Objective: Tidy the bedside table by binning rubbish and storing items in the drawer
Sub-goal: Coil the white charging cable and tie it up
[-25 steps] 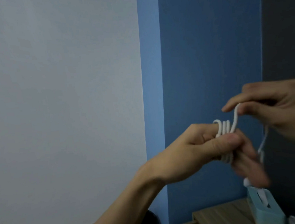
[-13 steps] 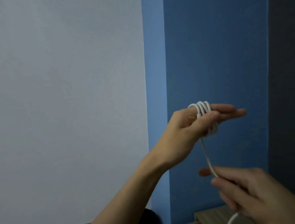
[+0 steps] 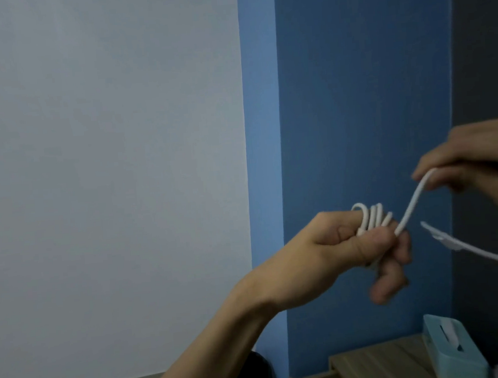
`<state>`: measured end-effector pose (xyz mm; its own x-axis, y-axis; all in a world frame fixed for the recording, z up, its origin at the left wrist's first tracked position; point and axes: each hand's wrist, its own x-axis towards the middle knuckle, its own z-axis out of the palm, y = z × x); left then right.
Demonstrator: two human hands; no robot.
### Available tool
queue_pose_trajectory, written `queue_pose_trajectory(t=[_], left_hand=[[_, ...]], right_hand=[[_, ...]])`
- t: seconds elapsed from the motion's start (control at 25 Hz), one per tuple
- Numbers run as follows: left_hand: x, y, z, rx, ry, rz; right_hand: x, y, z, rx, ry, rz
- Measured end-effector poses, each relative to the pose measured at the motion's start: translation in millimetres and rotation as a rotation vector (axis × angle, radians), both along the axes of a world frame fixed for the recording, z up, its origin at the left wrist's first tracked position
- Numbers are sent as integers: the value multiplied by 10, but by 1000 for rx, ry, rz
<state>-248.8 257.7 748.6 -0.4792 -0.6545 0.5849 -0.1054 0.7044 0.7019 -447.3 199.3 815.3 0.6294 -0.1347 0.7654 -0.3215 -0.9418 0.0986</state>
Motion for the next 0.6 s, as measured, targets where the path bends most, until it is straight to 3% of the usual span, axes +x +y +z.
queue_pose_trajectory(t=[0.08,0.16,0.24,0.44,0.6], left_hand=[[-91,51,30,57,80,-185],[-187,98,68,81,165,-279],[-223,106,120,65,253,-314],[-146,49,237,-97,350,-88],[59,-65,201,-209,321,254]], right_hand=[[104,54,-68,165,-70,116],[241,-43,-251,454,-188,257],[406,-206,-406,666,-163,342],[556,-96,-844,733,-91,251],[563,178,-993,619,265,96]])
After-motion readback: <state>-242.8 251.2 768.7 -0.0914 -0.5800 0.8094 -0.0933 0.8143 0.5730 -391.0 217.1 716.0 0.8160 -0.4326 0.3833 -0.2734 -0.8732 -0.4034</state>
